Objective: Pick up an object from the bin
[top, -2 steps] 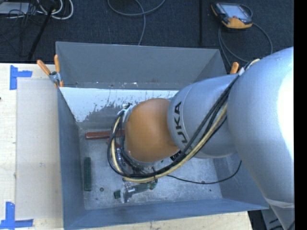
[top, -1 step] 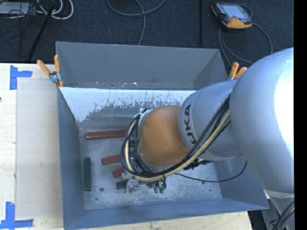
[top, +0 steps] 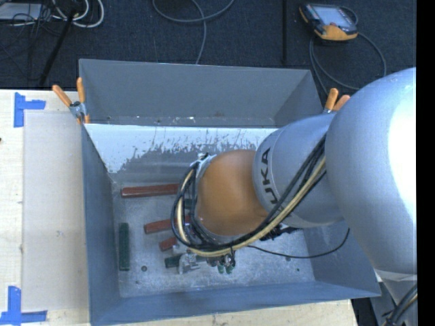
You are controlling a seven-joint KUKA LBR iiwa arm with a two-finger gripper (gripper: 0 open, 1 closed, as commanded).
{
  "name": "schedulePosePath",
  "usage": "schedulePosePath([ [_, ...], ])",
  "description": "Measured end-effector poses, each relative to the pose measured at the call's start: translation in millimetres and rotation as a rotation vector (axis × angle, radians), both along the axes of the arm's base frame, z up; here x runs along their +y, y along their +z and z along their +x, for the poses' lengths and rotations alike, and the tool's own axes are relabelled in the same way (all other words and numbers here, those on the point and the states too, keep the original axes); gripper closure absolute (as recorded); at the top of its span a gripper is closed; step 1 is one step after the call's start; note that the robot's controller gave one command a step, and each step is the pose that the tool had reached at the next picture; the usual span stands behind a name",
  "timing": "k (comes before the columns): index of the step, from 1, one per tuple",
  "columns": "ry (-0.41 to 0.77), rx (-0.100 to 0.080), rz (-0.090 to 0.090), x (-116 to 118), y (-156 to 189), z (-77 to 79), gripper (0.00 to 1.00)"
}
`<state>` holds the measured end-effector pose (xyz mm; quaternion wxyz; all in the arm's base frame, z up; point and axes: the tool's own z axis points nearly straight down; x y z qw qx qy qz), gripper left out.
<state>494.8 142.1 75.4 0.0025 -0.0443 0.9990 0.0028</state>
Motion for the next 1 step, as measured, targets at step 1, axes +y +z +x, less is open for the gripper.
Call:
schedulePosePath([
  [1, 0.031, -0.002, -0.004, 1.4, 164.7, 29.7, 1.0],
])
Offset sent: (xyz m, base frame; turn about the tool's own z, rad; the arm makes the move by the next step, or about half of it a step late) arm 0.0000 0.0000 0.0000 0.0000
